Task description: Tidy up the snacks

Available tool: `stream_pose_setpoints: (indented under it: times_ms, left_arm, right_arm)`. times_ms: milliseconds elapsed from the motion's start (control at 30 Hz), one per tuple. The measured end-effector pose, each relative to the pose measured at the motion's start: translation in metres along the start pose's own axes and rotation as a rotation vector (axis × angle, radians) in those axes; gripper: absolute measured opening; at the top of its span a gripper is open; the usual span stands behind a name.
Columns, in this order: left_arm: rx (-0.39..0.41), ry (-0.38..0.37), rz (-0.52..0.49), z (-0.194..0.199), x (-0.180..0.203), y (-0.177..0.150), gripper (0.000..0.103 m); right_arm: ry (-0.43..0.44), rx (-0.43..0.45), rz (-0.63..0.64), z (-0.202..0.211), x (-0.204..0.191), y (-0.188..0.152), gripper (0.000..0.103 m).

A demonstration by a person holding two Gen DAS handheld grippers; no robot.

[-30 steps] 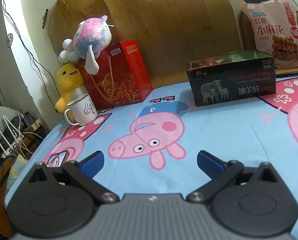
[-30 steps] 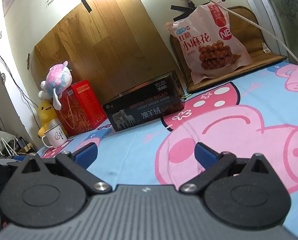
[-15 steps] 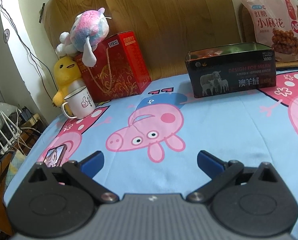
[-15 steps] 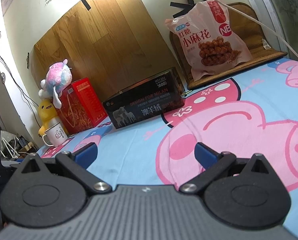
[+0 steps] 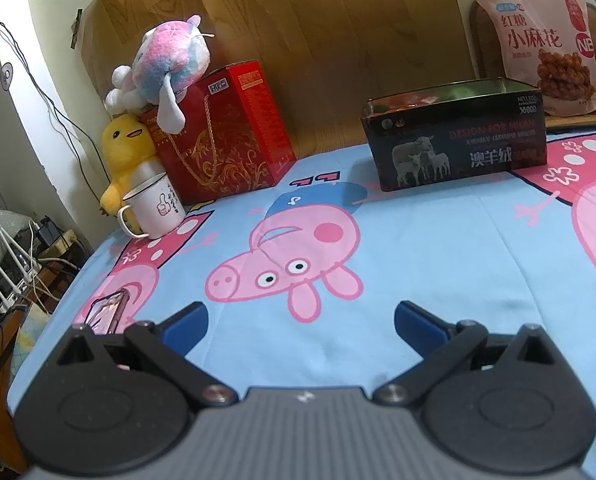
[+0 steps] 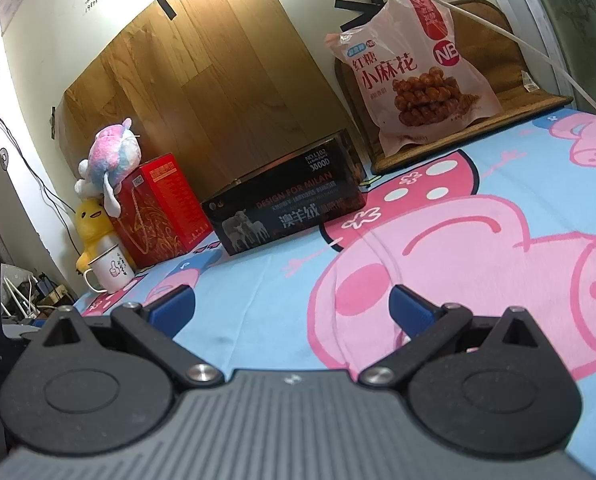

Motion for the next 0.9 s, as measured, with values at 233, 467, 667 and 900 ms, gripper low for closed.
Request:
stream_pose_setpoints:
  times_ms: [233,467,667,900]
  left_arm:
    - [-0.007,-0.002,-0.005,-0.0011,0.0017,0.0001,0.103]
    - [-0.029,-0.018,-0.002,-0.0039,0.0025,-0.0006,0.103]
    - [-0.035,-0.023,-0.004,-0.0052,0.0031,-0.0014,0.103]
    - [-0.034,-0.029,-0.003,-0.0057,0.0028,-0.0013,0.103]
  right_arm:
    - [0.0,-0.001,-0.001,-0.0004,0.0007,-0.0003,0.103]
    - [0.0,-0.002,-0.001,-0.0005,0.0007,-0.0003,0.103]
    - [-0.001,-0.002,-0.001,-0.0006,0.0006,-0.0005,0.103]
    - [-0.001,-0.002,0.0,-0.0005,0.0004,-0.0001,0.103]
Point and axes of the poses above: each gripper's, at about its wrist camera, not at the fingertips, and z roughly against the way its jaws point, x to its right, y to its top, the point moved 1 cm from there along -z, roughly the way its jaws point, and after that the axes turned 3 degrees about -x, right-handed, at the moved point
